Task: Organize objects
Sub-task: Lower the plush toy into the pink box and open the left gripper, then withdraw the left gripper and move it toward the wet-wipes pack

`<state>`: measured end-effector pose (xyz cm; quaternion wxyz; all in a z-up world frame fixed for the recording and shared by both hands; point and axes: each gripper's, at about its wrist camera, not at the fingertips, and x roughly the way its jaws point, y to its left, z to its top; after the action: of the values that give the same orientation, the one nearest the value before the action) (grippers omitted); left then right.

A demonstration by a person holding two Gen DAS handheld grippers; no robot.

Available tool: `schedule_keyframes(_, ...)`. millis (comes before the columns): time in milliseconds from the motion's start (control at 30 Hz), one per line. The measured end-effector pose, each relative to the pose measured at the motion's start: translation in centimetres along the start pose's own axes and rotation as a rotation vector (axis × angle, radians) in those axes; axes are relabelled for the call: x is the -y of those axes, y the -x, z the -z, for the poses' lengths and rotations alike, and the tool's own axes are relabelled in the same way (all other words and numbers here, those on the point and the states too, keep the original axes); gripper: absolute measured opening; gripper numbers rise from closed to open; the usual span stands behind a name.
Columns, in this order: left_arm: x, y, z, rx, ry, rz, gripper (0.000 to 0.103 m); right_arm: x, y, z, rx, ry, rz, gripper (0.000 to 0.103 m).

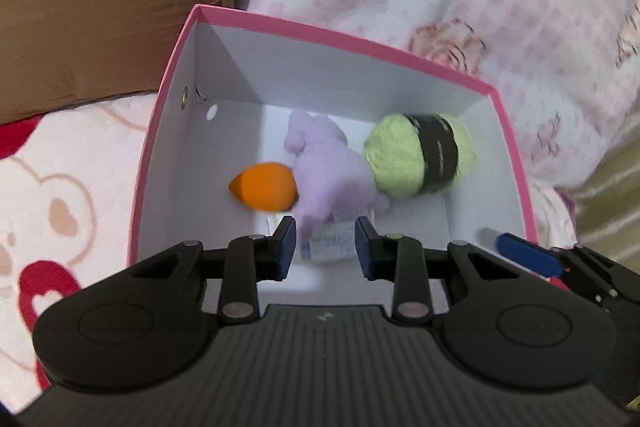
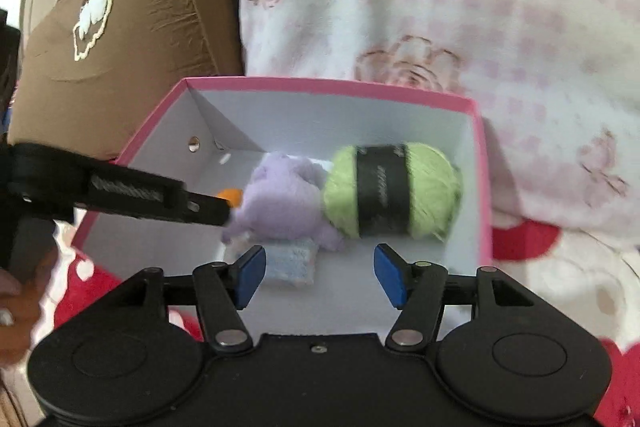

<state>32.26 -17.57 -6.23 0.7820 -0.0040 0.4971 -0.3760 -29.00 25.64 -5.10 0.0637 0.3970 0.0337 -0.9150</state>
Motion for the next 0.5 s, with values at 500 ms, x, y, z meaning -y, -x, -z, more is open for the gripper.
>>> schedule_keyframes(500, 3.8, 8.0, 3.1, 0.051, -0.135, -0.014, 0.031, -0.7, 7.3, 5.1, 0.152, 0.000, -0.028, 0.077)
